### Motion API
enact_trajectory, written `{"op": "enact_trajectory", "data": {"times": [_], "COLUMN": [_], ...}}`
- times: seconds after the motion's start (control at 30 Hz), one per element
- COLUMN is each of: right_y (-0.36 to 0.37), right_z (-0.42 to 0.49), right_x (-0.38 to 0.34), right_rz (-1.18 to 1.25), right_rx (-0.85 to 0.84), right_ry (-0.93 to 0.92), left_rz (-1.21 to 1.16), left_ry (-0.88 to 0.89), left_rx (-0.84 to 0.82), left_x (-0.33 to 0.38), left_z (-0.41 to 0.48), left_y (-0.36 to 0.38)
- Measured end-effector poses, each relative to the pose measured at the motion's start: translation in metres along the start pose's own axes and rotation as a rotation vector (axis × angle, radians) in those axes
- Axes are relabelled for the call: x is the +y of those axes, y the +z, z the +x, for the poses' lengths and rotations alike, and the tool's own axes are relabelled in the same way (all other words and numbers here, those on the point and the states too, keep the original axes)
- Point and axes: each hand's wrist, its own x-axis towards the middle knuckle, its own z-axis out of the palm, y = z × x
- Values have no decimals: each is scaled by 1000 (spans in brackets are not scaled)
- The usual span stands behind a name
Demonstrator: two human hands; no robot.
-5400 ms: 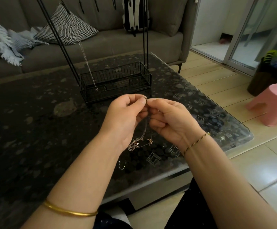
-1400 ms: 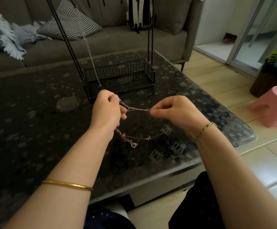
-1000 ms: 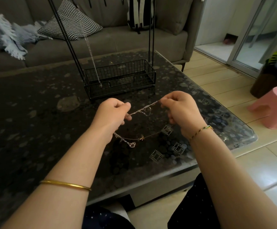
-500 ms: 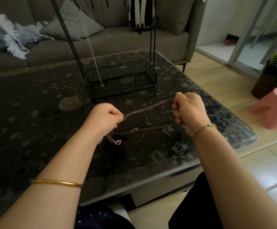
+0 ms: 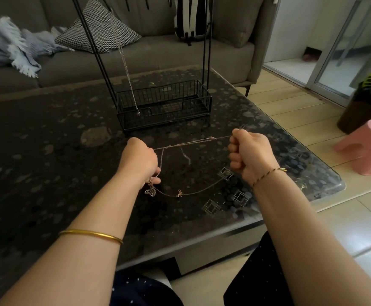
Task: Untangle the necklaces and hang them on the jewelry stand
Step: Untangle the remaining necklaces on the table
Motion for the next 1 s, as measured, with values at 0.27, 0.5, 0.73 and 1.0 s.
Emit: {"op": "enact_trajectory", "data": {"times": [0.27, 0.5, 0.73, 1.0], "right_y": [-9, -5, 0, 2], "right_z": [-6, -5, -4, 0], "right_x": [-2, 1, 4, 8], "right_rz": [-402, -518, -472, -393], "right_rx": [-107, -161, -191, -236], "right_ry": [-66, -122, -111, -136], "left_rz": [-110, 74, 663, 277], "left_ry": [-81, -64, 311, 448], "left_rx": [107, 79, 44, -426], "left_x": [8, 7, 2, 9], "left_z": [2, 5, -2, -14], "left_y": [-9, -8, -1, 26]}}
